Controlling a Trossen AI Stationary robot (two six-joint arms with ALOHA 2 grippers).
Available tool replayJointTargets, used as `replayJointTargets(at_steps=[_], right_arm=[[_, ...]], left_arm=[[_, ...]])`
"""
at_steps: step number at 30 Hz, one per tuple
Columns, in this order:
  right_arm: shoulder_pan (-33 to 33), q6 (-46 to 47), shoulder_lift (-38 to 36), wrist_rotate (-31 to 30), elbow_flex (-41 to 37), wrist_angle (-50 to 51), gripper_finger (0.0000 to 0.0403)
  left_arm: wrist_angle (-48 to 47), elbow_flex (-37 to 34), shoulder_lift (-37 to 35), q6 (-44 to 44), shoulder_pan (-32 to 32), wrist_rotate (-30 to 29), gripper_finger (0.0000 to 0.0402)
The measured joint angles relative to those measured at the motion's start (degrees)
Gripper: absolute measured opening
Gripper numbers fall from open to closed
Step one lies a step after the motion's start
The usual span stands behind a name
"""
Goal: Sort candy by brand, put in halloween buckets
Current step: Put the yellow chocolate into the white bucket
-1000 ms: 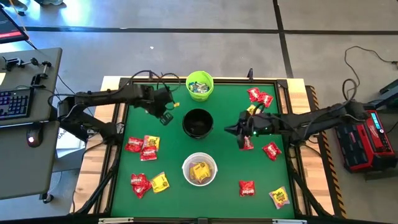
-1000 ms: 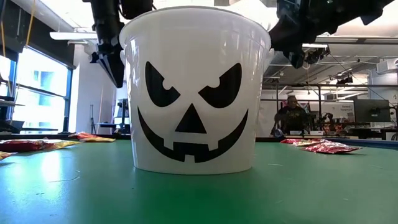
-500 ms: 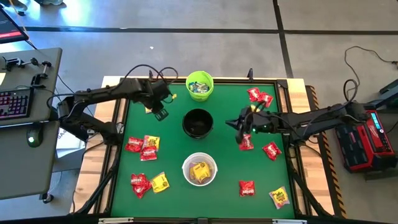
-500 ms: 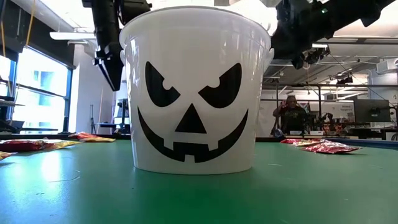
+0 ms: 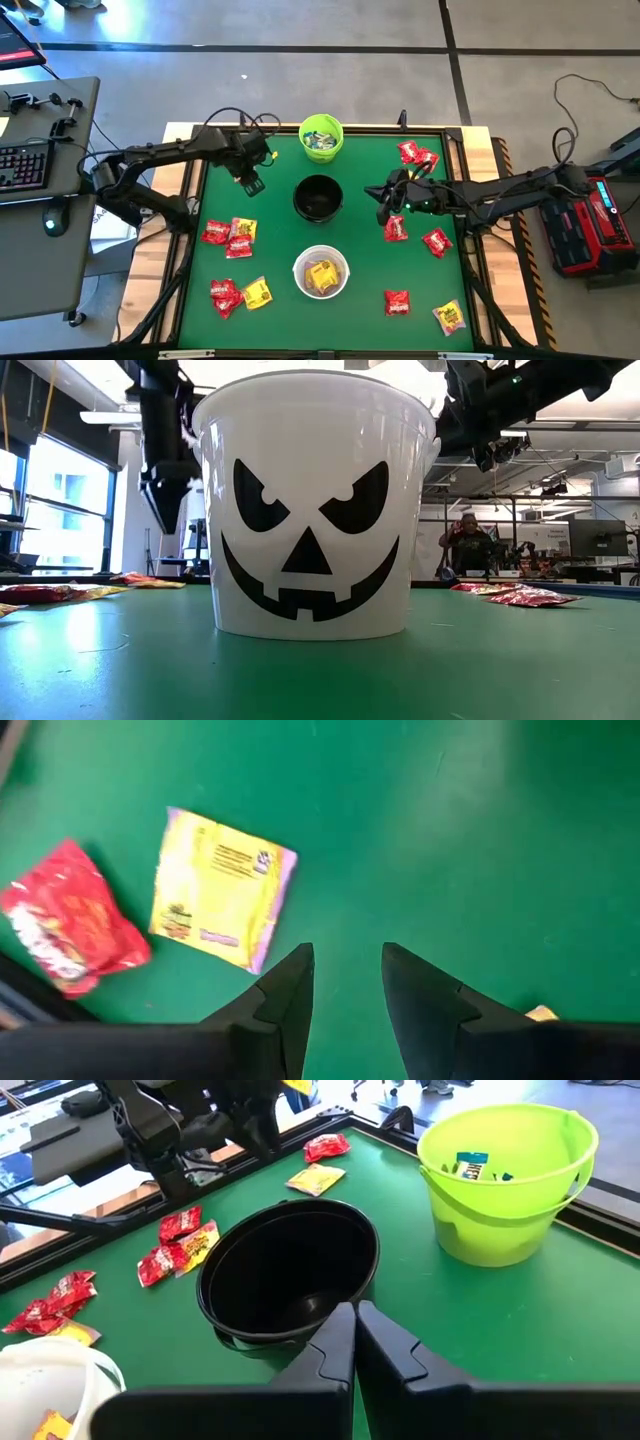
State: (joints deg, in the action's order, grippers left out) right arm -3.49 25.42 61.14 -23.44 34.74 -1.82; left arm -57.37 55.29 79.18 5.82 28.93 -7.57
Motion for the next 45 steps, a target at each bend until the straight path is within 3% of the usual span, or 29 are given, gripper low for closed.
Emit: replayJointTargets(at_steps=[11, 24, 45], right_arm=[[1.3, 0.6, 0.0, 2.7, 0.0, 4.8, 0.0001], [2.7, 0.2, 0.0, 2.9, 0.0, 5.4, 0.0001], [3.5, 2.6, 0.0, 2.8, 0.0, 5.5, 0.0001]], left_arm=[[1.6, -4.0, 0.0, -3.5, 0.0, 0.3, 0.0120], [1.9, -4.0, 0.4, -5.7, 3.1, -1.1, 0.0196], [6.5, -4.0, 16.2, -7.6, 7.4, -3.5, 0.0198]])
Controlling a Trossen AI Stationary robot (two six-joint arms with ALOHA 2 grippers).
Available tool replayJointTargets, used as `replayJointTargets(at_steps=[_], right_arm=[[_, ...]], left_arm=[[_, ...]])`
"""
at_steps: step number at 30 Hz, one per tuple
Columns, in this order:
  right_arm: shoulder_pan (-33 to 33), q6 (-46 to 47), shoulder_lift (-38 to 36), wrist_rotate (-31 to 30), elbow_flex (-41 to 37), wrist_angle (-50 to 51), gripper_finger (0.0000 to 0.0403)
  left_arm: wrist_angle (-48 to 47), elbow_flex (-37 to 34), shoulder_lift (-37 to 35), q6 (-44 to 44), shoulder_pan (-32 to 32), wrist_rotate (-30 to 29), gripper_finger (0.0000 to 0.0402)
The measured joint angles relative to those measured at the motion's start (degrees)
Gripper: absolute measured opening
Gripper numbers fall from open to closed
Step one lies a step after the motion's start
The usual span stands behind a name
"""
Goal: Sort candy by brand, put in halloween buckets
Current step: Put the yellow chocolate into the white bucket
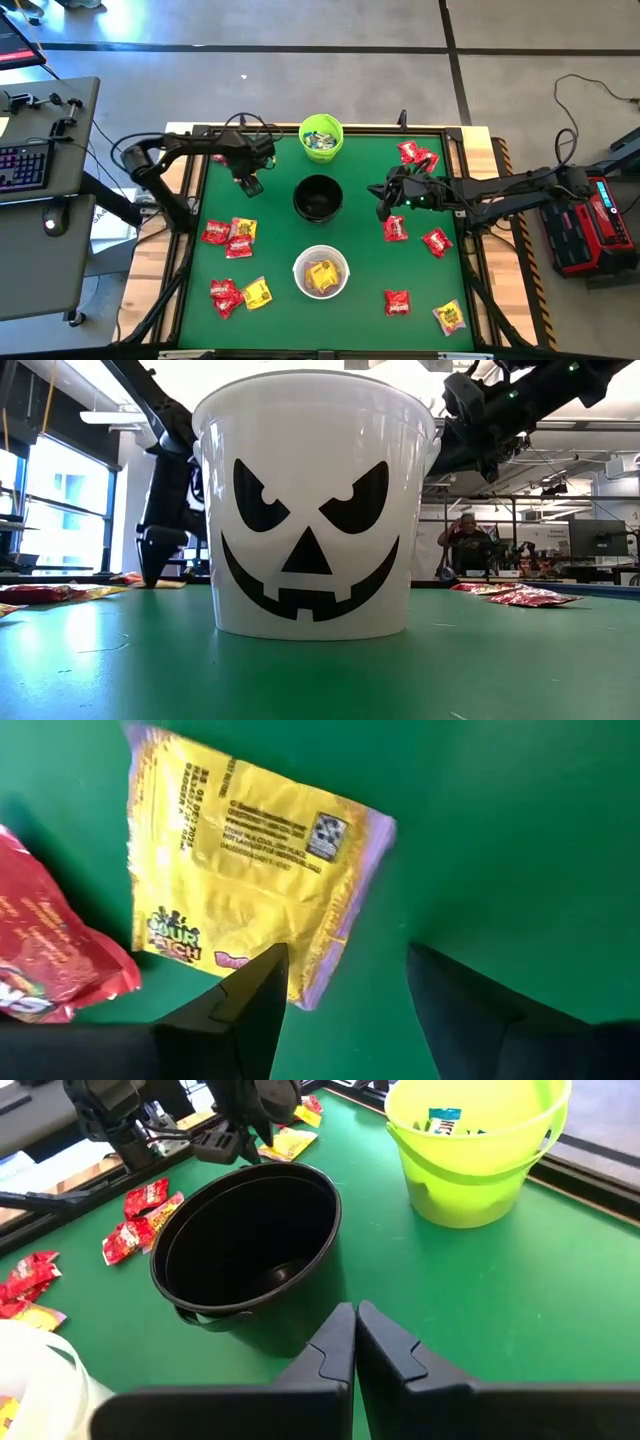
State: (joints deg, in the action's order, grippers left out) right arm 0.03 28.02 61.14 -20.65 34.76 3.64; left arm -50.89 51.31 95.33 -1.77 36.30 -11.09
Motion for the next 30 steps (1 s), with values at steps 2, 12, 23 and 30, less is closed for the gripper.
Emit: replayJointTargets(at_steps=[2, 12, 23, 30], right_arm=[[0.0, 1.0, 0.0, 0.0, 0.0, 0.0, 0.0001], [0.0, 2.2, 0.0, -0.3, 0.0, 0.0, 0.0001], [0.0, 2.0, 0.0, -0.4, 0.0, 0.0, 0.0000], [0.0, 2.0, 0.0, -0.4, 0.0, 0.0, 0.0000]], left_arm=[[0.0, 0.2, 1.0, -0.4, 0.4, 0.3, 0.0193], [0.5, 0.1, 1.2, -3.5, 0.5, 0.9, 0.0077], [-0.6, -0.1, -0.7, -5.0, 0.6, -1.5, 0.0002], [-1.9, -0.1, -5.1, -5.4, 0.6, -1.5, 0.0000]])
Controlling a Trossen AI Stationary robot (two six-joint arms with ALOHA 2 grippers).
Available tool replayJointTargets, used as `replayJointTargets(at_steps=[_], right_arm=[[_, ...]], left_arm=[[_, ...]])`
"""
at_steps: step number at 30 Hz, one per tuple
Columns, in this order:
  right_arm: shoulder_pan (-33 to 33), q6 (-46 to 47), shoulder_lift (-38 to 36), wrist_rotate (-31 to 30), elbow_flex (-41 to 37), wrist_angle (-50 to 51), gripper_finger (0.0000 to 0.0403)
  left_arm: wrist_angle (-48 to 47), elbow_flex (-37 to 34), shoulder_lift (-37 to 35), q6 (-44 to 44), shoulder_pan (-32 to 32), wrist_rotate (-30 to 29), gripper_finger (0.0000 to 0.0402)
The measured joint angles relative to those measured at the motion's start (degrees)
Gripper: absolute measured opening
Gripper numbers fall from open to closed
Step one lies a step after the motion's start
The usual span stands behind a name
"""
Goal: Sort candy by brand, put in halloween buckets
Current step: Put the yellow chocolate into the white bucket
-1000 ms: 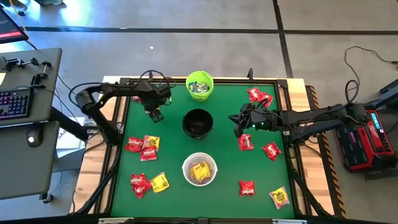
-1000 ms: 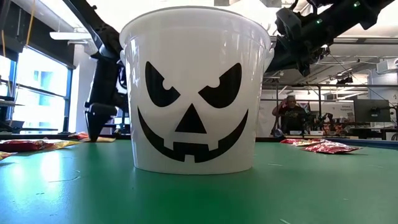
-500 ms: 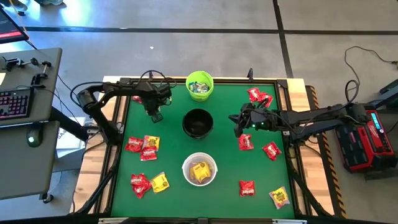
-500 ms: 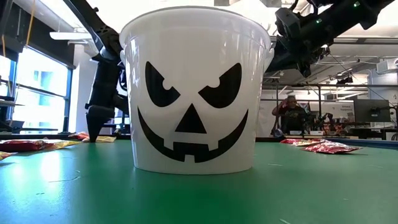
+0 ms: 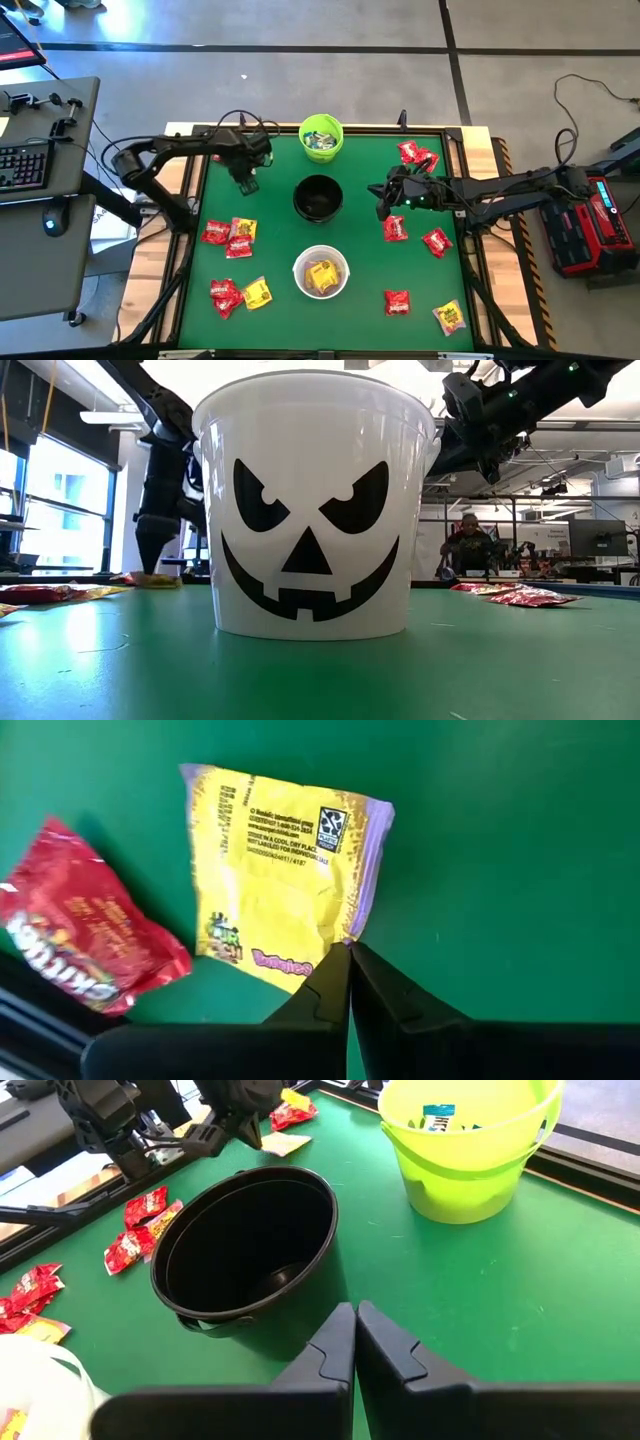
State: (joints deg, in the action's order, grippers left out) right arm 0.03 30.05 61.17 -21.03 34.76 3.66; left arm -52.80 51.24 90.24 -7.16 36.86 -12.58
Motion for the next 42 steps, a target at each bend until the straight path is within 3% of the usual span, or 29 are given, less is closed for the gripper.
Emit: replayJointTargets(at_steps=[20, 34, 42], right_arm=[[0.0, -0.3, 0.0, -3.0, 0.0, 0.9, 0.0000], [0.0, -0.3, 0.0, -3.0, 0.0, 1.4, 0.0000], [0.0, -0.3, 0.0, -3.1, 0.0, 1.3, 0.0000]], left_arm=[[-4.6, 0.0, -20.0, 3.5, -4.5, -1.1, 0.0000], [3.4, 0.8, -25.8, 5.1, -19.8, -3.0, 0.0000], [8.0, 6.4, -25.8, 5.0, -29.4, -3.0, 0.0000]])
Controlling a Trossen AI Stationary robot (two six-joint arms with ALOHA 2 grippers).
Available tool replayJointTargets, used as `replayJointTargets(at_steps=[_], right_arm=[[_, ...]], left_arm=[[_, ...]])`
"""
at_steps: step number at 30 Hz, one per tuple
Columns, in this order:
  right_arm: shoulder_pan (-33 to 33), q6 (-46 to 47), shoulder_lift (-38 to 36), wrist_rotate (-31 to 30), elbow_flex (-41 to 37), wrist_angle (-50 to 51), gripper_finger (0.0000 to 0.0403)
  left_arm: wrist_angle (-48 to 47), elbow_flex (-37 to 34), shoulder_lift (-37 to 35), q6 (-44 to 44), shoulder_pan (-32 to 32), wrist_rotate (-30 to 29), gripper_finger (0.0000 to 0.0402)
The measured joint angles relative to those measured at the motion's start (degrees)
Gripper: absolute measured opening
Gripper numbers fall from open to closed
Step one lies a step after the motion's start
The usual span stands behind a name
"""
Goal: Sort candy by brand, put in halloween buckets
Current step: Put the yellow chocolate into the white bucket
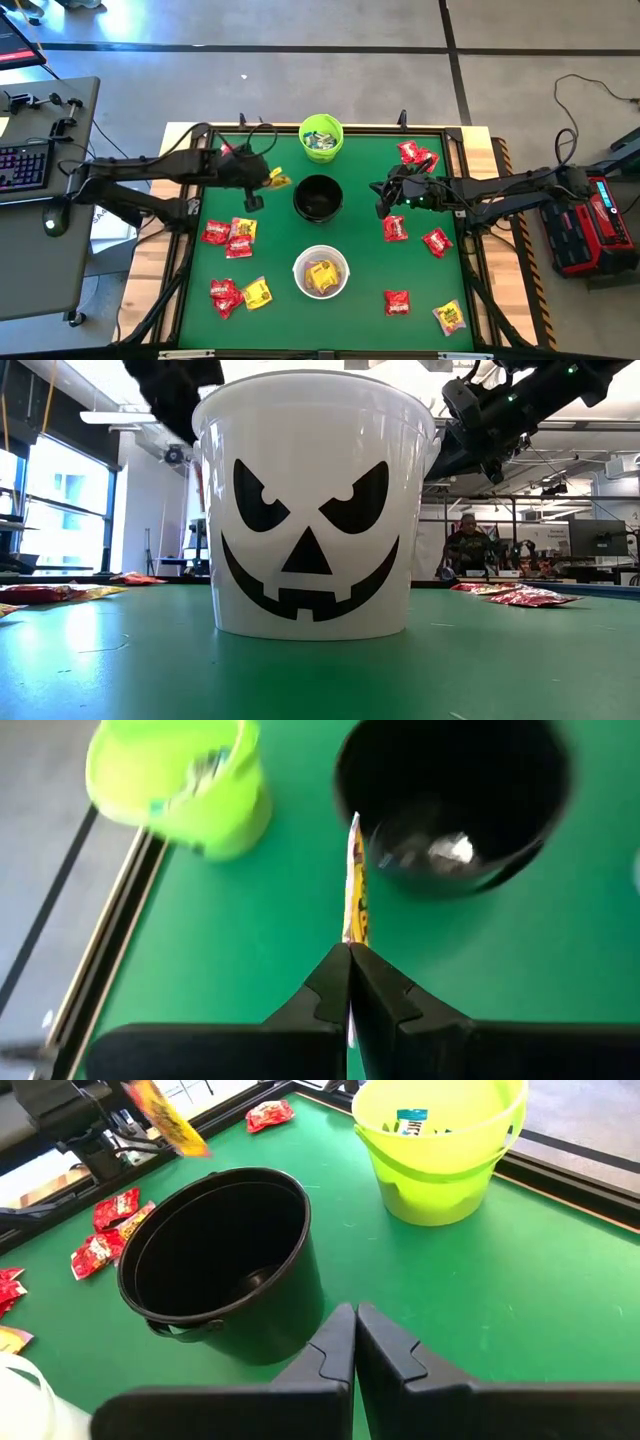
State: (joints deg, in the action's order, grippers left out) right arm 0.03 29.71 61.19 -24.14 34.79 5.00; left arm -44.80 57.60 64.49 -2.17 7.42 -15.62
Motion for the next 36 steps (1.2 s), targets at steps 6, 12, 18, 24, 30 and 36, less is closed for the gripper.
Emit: replayJointTargets(at_steps=[6, 12, 18, 24, 30, 36], right_arm=[[0.0, 0.0, 0.0, 0.0, 0.0, 0.0, 0.0000], [0.0, 0.3, 0.0, 0.0, 0.0, 0.0, 0.0000], [0.0, 0.3, 0.0, 0.0, 0.0, 0.0, 0.0000], [0.0, 0.1, 0.0, 0.0, 0.0, 0.2, 0.0000], [0.0, -0.1, 0.0, 0.2, 0.0, 0.5, 0.0000], [0.0, -2.6, 0.0, 0.5, 0.0, 1.7, 0.0000]], left_arm=[[1.1, 5.8, 1.6, -1.8, -5.4, -0.5, 0.0000], [2.7, 13.3, 7.0, -5.9, -10.7, 2.5, 0.0000], [5.1, 19.6, 14.4, -7.4, -14.1, 14.7, 0.0000], [5.3, 22.1, 21.2, -6.0, -16.3, 28.6, 0.0000], [6.7, 22.1, 27.3, -4.1, -18.6, 35.3, 0.0000], [12.1, 22.1, 32.3, 0.8, -19.7, 40.1, 0.0000]])
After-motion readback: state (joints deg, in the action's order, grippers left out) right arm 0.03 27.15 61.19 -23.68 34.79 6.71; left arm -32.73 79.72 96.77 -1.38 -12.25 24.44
